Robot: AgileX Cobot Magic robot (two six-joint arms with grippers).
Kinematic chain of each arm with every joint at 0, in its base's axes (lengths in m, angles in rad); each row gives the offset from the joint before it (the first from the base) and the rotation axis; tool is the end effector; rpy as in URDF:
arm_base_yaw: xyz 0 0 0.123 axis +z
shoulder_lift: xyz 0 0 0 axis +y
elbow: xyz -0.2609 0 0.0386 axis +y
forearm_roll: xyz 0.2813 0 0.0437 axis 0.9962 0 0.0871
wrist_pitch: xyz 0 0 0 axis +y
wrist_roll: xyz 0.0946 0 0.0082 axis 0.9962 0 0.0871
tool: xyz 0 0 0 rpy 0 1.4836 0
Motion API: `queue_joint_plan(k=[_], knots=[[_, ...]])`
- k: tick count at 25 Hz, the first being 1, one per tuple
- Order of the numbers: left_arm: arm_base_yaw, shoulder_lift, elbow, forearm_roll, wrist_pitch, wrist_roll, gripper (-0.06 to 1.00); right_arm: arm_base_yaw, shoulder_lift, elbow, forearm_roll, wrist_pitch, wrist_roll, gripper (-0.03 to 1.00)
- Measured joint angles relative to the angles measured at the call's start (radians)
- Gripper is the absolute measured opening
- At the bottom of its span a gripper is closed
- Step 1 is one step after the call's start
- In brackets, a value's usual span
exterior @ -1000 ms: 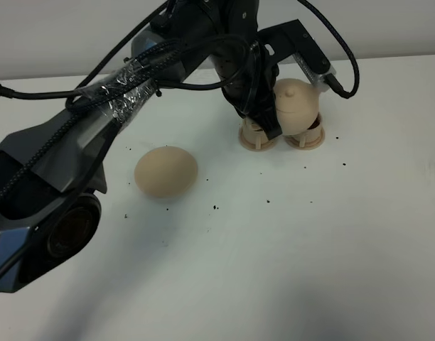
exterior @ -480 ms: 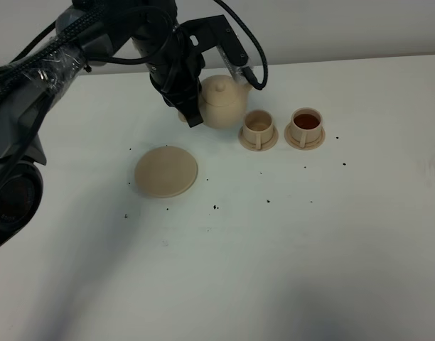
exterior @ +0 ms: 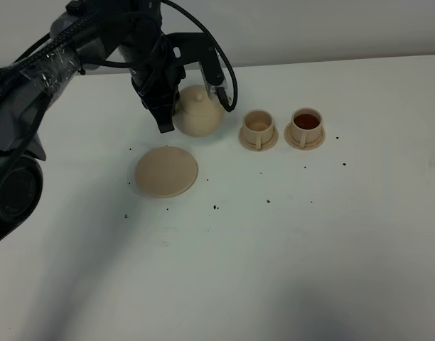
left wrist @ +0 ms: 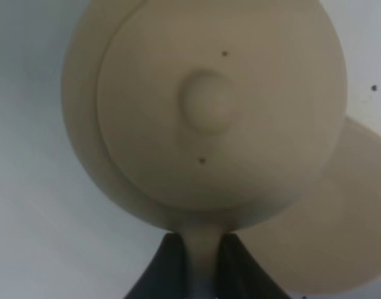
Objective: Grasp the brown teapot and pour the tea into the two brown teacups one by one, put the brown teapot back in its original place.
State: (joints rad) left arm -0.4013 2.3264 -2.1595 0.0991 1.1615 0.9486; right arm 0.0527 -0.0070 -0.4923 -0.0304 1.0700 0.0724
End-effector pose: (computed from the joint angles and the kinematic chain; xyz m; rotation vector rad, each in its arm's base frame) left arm 0.4842 -0.1961 0.1934 1.8009 2.1948 0.2609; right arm 0.0490 0.0000 0.2887 0.0218 2.0541 0.0412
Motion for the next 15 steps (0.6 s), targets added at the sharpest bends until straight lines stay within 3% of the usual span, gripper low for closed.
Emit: queue_joint_plan(k=[6,15], knots=[[0.0,0.028,0.001,0.049,-0.078,0.075,0.16,0.0,0.0,0.0,0.0,0.0,0.001,0.43],[-0.014,0.069,0.001,0.089,-0.245,0.087,0.16,0.0,0.0,0.0,0.0,0.0,0.0,0.43]])
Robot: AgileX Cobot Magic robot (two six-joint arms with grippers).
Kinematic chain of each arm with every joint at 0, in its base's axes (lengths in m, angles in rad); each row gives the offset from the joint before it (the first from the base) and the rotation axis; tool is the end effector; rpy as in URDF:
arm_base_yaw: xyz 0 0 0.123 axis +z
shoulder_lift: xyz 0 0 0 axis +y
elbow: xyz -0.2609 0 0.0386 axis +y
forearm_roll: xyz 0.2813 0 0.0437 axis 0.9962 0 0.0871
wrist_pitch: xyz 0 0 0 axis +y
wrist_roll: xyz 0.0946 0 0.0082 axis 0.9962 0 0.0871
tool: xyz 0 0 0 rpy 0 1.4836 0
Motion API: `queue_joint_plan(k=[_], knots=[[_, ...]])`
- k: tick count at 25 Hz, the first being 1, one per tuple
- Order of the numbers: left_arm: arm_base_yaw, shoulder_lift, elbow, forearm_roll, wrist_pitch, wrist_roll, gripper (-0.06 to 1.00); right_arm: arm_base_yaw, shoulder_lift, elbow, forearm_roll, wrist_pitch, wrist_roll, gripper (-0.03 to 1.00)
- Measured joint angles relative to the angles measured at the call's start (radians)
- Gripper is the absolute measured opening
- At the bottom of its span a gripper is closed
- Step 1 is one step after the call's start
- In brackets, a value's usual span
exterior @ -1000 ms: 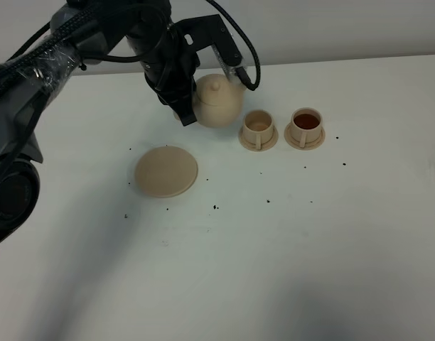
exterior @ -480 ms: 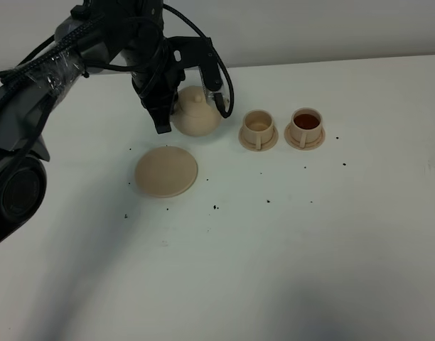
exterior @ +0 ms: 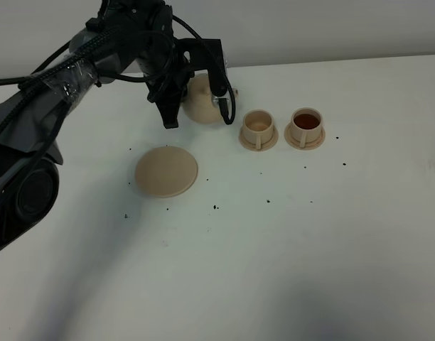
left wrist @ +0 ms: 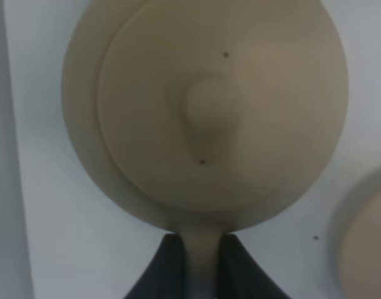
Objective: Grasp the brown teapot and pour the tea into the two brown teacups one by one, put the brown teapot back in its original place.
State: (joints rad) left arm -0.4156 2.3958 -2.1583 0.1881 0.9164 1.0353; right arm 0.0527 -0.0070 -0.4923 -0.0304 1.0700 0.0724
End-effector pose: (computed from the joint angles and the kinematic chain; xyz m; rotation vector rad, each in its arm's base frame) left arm 0.5066 -0.2082 0.1661 1.8549 1.9377 0.4393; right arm 0.0490 0.0000 0.2887 0.0218 2.0541 0.0412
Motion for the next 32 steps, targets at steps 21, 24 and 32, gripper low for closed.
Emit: queue_joint_plan(k=[21,24,32], knots=[[-0.06,0.03,0.0,0.11,-0.163,0.21,0.16,0.0,0.0,0.0,0.0,0.0,0.0,0.43],[-0.063,0.03,0.0,0.148,-0.165,0.223,0.16,0.0,0.0,0.0,0.0,0.0,0.0,0.43],[-0.065,0.03,0.0,0.192,-0.193,0.25,0.16,0.0,0.0,0.0,0.0,0.0,0.0,0.43]])
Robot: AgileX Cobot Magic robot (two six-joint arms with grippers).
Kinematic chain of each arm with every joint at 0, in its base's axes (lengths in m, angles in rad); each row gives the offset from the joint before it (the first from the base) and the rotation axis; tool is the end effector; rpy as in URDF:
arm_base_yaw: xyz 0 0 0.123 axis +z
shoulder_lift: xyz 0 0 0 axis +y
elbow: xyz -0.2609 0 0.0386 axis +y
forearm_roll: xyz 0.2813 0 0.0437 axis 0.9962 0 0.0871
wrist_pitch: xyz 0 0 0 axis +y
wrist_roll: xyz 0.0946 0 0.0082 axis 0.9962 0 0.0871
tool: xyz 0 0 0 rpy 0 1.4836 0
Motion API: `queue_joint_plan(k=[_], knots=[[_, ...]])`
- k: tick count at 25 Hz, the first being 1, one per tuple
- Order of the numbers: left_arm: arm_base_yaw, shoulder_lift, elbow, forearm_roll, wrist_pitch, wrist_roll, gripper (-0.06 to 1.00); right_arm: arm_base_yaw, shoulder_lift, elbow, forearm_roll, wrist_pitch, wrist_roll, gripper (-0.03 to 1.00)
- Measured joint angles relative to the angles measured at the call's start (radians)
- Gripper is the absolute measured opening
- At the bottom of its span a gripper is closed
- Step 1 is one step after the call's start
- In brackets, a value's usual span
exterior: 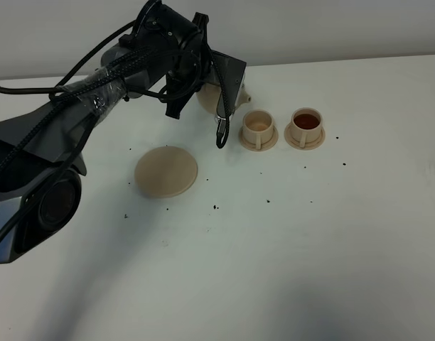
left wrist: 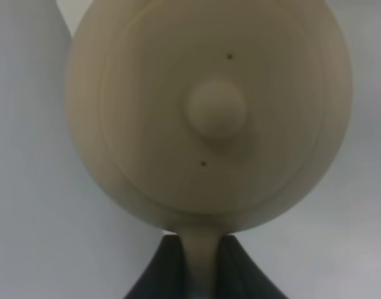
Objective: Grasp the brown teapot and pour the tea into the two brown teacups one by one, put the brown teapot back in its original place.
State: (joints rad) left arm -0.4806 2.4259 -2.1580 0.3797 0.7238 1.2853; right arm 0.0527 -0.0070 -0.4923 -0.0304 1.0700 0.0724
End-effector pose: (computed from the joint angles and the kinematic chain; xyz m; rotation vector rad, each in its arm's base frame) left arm 0.5113 -0.2403 0.1625 2.1334 1.4230 0.7616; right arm 0.0490 0.0000 0.2887 0.0218 2.0541 0.0412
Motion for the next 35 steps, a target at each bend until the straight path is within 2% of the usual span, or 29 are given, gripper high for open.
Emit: queue_joint_plan(k=[12,27,35], knots=[[-0.005,0.0,0.001,0.057,-0.026,0.108,0.16,0.0,0.0,0.0,0.0,0.0,0.001,0.43],[-0.029,0.0,0.001,0.054,-0.065,0.215,0.16,0.0,0.0,0.0,0.0,0.0,0.0,0.43],[-0.029,0.0,0.001,0.054,-0.068,0.317,0.16,0.0,0.0,0.0,0.0,0.0,0.0,0.43]])
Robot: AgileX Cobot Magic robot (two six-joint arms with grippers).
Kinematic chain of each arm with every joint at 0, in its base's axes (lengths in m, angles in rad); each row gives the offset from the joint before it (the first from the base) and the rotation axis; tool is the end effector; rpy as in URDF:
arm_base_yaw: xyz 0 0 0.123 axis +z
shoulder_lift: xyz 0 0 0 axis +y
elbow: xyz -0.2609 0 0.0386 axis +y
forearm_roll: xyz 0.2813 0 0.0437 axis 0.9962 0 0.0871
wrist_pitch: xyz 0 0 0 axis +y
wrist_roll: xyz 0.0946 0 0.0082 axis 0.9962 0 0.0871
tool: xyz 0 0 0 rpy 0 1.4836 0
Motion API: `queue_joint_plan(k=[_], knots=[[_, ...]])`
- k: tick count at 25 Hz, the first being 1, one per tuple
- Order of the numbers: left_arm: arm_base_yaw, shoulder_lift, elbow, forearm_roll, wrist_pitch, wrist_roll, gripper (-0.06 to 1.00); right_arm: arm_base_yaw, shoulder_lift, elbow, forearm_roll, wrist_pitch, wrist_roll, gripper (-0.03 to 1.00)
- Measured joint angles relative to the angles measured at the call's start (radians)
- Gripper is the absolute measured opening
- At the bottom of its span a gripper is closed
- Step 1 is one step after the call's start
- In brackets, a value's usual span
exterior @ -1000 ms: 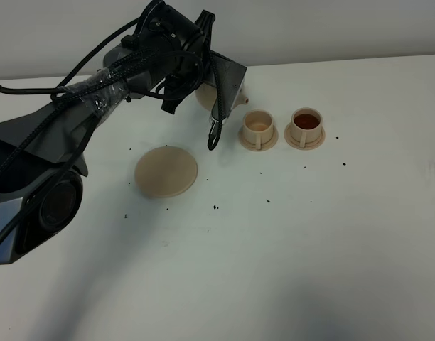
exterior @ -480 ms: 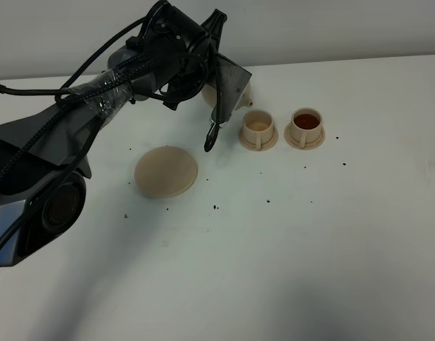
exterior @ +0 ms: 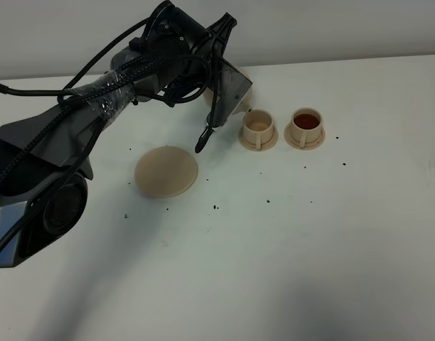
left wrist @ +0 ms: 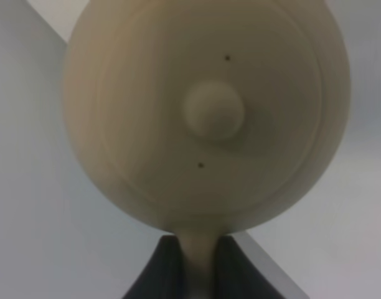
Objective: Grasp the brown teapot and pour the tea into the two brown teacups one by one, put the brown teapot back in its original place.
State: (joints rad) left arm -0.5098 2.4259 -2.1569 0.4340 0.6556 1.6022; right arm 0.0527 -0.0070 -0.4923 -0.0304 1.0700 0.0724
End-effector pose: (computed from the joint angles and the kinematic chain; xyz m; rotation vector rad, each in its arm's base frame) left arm 0.5090 -0.2566 0.1671 2.3678 0.9796 0.9454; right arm 0.0490 0.0000 0.2887 0.0218 2.0541 0.0412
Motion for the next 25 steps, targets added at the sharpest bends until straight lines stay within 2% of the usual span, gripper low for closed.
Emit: queue_joint_plan(k=[11,25], knots=[[-0.001,0.0,0.0,0.003,-0.031,0.032,0.16,0.0,0.0,0.0,0.0,0.0,0.0,0.43],[-0.026,0.0,0.023,0.083,-0.065,0.054,0.16,0.0,0.0,0.0,0.0,0.0,0.0,0.43]])
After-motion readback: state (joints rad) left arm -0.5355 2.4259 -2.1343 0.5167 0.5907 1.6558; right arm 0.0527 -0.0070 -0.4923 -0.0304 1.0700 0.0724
